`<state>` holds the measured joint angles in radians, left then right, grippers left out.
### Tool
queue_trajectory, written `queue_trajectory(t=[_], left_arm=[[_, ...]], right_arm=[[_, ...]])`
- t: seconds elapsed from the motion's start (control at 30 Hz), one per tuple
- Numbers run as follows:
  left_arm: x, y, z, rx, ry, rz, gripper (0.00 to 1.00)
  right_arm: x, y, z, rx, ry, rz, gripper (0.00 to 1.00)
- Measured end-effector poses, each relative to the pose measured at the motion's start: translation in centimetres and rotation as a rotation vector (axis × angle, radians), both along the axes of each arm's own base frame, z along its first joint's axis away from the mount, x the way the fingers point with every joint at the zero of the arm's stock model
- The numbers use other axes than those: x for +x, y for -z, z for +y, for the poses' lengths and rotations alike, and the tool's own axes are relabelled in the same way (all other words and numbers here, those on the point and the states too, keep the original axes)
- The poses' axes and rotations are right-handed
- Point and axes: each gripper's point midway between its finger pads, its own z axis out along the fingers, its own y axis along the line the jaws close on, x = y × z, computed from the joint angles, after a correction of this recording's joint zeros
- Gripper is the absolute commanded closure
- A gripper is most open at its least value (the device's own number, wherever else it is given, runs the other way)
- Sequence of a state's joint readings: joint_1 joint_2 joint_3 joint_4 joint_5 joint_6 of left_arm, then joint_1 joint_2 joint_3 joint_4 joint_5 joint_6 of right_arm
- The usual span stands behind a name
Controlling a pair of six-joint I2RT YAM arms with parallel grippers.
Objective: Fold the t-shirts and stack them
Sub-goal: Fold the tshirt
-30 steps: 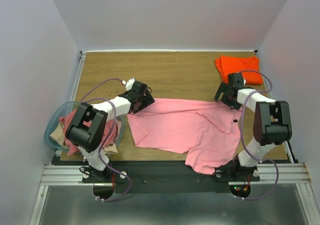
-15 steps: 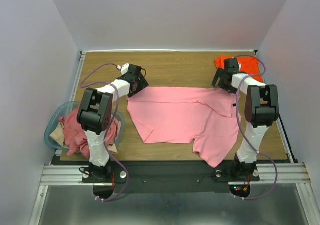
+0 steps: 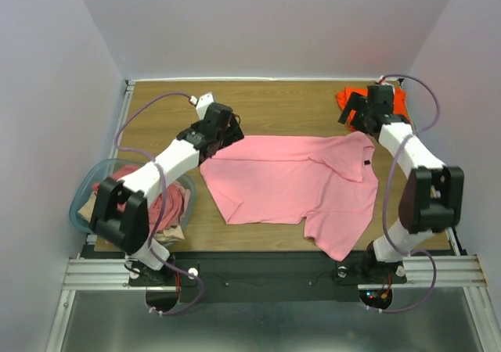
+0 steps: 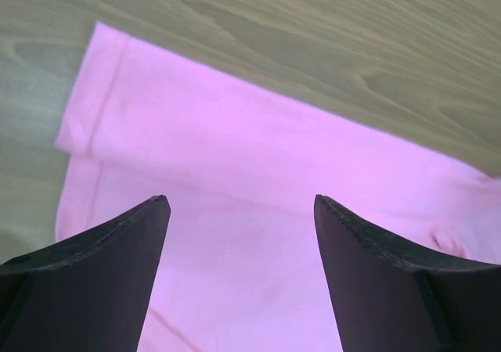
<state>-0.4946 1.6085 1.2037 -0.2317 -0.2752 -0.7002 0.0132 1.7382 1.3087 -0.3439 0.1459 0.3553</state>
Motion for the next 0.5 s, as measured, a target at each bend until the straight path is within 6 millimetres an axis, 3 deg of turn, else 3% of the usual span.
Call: queue_trajectory(t=[0.1, 0.17, 0.33, 0.37, 0.5], left_arm=[[-3.8, -1.8, -1.5, -0.028, 0.037, -0.038, 0.14], [-6.9, -0.8, -2.2, -0.03, 0.062, -0.004, 0.15], [-13.3, 5.6, -3.1, 0.049, 0.107, 0.18, 0.18], [-14.2, 6.6, -3.0, 0.071, 0.11, 0.209, 0.18], [-16.1, 8.7, -3.6, 0.116, 0.12, 0.269, 0.27]], right_arm=[[-3.1, -4.0, 0.3, 0.034, 0.011, -0.1, 0.0], [-6.4, -5.2, 0.7, 0.075, 0.023, -0.141, 0.0], [-13.3, -3.4, 1.6, 0.158, 0.045, -0.118, 0.0], [-15.0, -2.5, 1.9, 0.183, 0.046, -0.1, 0.0], [-18.0, -0.8, 3.1, 0.248, 0.028, -0.058, 0.0]])
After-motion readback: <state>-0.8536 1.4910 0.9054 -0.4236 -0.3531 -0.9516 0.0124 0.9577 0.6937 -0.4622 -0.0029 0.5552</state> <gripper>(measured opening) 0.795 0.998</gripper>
